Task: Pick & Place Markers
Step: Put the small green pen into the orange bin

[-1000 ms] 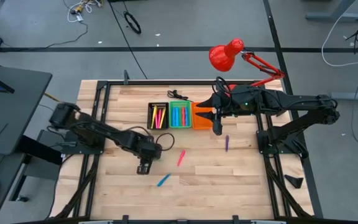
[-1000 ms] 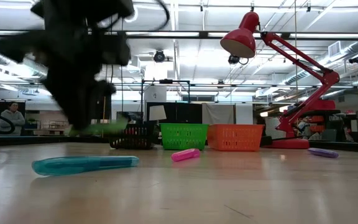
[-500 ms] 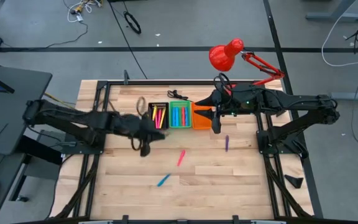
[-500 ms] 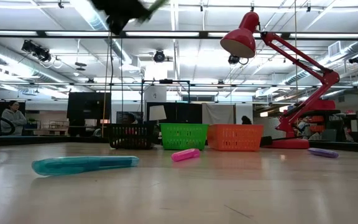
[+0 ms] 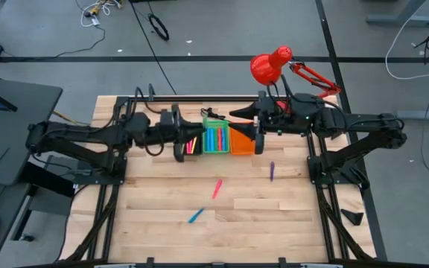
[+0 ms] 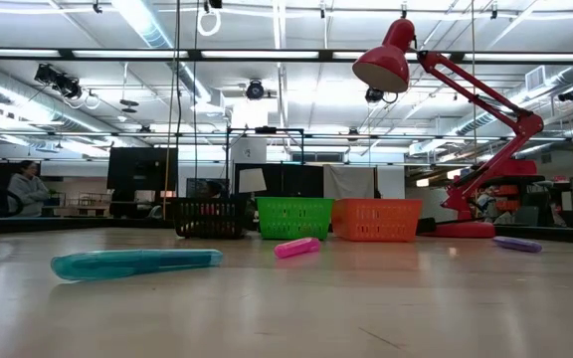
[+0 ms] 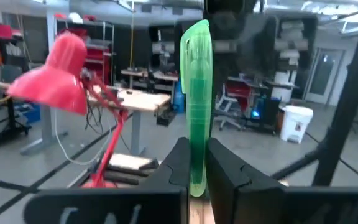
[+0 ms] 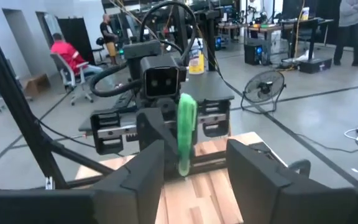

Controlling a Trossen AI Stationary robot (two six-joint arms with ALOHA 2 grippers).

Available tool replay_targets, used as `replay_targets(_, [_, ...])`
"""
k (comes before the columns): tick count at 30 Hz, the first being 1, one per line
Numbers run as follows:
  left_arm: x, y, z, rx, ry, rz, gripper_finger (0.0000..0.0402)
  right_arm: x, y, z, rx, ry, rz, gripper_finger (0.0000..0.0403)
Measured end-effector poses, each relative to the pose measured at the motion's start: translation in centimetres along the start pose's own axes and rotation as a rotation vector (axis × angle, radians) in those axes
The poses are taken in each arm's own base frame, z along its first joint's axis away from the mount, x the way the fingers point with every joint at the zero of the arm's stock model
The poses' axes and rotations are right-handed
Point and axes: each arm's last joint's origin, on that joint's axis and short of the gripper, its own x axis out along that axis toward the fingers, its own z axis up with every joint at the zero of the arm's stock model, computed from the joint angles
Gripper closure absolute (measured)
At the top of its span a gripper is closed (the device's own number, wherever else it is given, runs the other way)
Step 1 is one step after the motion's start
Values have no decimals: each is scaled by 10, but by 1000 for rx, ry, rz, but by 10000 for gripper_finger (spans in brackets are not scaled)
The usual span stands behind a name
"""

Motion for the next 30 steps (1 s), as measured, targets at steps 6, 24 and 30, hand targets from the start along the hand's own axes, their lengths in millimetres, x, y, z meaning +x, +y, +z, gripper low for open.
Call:
replay_targets(6, [30,0,19,43,-7,-66,374,17,2,-4,-40,-31,1,210])
replay_targets(24, [67,7,32,64,45,-101,374,22,2,-8,-102,-18,-1,260])
replay_targets(30, [67,7,32,68,49,-102,374,20,2,-7,-123,-21,-5,319])
